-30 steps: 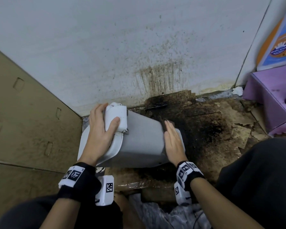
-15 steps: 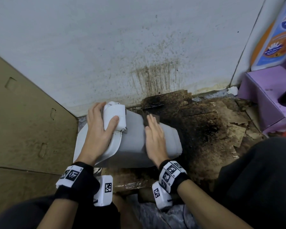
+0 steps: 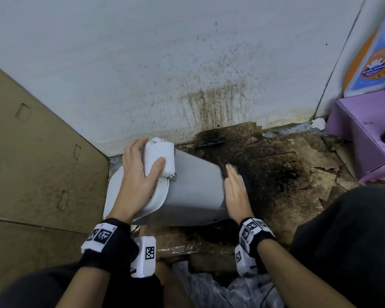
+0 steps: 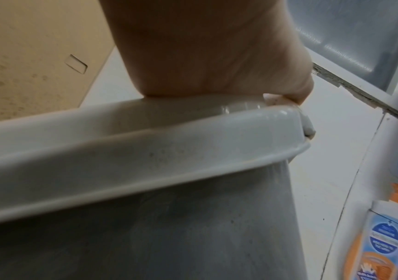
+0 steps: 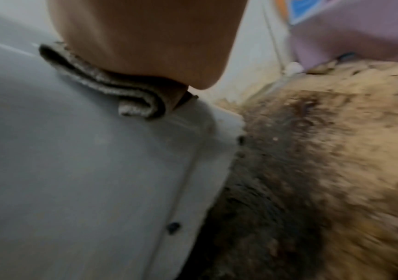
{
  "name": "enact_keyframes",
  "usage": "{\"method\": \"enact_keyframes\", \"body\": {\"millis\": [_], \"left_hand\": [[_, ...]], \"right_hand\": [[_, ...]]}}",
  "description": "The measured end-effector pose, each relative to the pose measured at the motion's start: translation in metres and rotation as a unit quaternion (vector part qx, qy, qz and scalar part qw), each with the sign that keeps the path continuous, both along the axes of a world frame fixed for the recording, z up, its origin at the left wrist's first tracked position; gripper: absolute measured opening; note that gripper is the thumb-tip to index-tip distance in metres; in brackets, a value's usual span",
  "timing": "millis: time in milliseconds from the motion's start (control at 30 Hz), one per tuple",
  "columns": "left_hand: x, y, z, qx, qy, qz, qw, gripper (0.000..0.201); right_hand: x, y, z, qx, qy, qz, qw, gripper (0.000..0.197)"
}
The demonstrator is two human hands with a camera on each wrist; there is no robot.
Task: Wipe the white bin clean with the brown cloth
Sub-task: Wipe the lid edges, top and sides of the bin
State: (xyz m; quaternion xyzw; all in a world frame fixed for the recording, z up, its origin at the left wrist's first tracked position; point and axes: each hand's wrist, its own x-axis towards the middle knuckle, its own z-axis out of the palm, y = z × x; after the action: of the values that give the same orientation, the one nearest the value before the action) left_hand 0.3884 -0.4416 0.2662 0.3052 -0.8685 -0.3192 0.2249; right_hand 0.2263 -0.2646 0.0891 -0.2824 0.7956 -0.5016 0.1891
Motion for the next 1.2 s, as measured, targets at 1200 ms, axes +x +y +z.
{"method": "enact_keyframes", "body": {"millis": [1200], "left_hand": [[0.003, -0.006, -0.001, 0.000, 0.000, -0.008, 1.000, 0.077]], "right_hand": [[0.004, 0.001, -0.009, 0.024, -0.072, -0.067, 0.995, 0.050]]}}
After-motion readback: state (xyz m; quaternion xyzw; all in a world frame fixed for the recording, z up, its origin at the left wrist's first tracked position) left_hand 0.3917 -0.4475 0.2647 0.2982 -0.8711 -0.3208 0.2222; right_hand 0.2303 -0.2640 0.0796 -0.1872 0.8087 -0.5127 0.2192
